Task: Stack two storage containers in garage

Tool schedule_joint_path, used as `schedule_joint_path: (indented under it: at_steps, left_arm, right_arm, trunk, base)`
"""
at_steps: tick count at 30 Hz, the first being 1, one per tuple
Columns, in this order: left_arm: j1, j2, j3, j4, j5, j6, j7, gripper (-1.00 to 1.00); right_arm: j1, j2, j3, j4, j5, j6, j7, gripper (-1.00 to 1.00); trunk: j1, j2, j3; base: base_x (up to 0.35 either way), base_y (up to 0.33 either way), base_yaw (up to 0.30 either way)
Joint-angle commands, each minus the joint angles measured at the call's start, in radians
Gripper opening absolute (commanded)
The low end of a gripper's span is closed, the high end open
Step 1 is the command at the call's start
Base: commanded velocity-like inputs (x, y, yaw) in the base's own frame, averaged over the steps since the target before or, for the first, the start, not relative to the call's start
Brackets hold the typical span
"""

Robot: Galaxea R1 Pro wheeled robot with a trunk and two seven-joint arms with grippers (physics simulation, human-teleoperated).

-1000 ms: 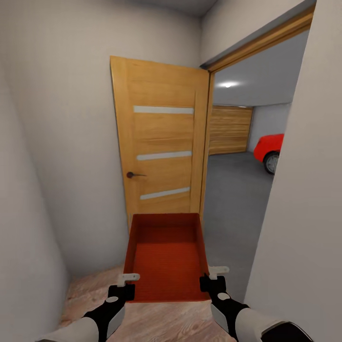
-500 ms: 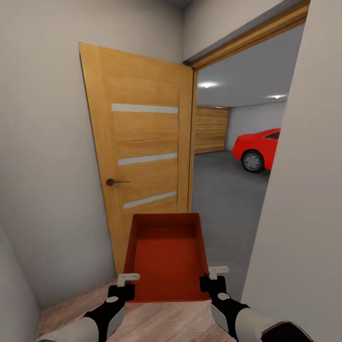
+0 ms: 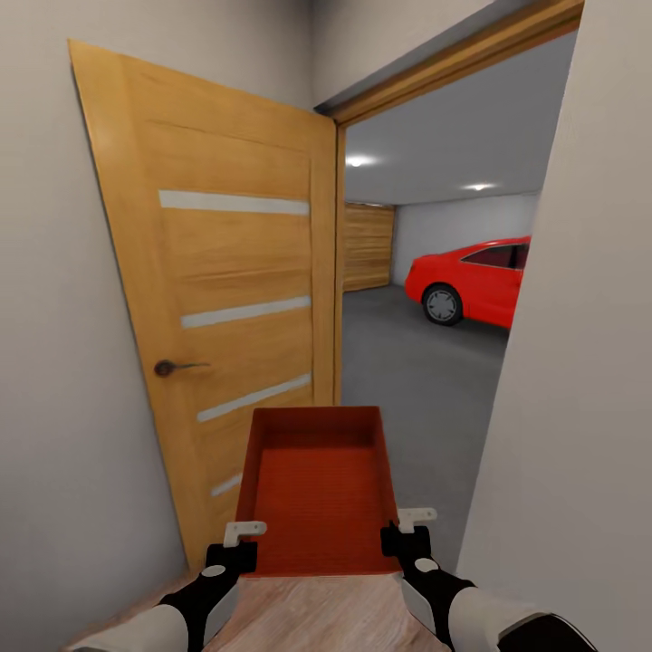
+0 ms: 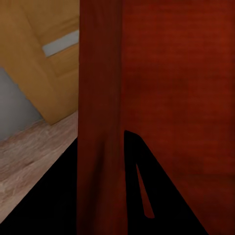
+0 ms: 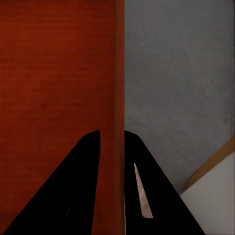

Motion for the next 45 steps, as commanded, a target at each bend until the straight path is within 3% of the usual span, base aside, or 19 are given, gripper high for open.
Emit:
schedule_joint_path:
  at_steps: [1, 32, 45]
  left_arm:
    - [0.000, 0.000, -0.003, 0.001, 0.009, -0.001, 0.005, -1.00]
    - [0.000, -0.002, -0.003, 0.001, 0.006, -0.003, 0.005, -1.00]
    - [0.000, -0.002, -0.003, 0.001, 0.006, -0.001, 0.005, -1.00]
  right_arm:
    - [-0.001, 0.008, -0.054, -0.002, 0.011, 0.000, -0.001, -1.00]
    - [-0.001, 0.008, -0.055, -0.002, 0.011, 0.000, -0.001, -1.00]
    - [-0.001, 0.008, -0.055, -0.002, 0.010, 0.000, -0.002, -1.00]
  trunk:
    - [0.001, -0.002, -0.002]
    - [0.001, -0.002, -0.002]
    - [0.001, -0.002, -0.002]
  base:
    - [0.312, 0.188, -0.276]
    - [0.311, 0.188, -0.275]
    - [0.310, 0.188, -0.024]
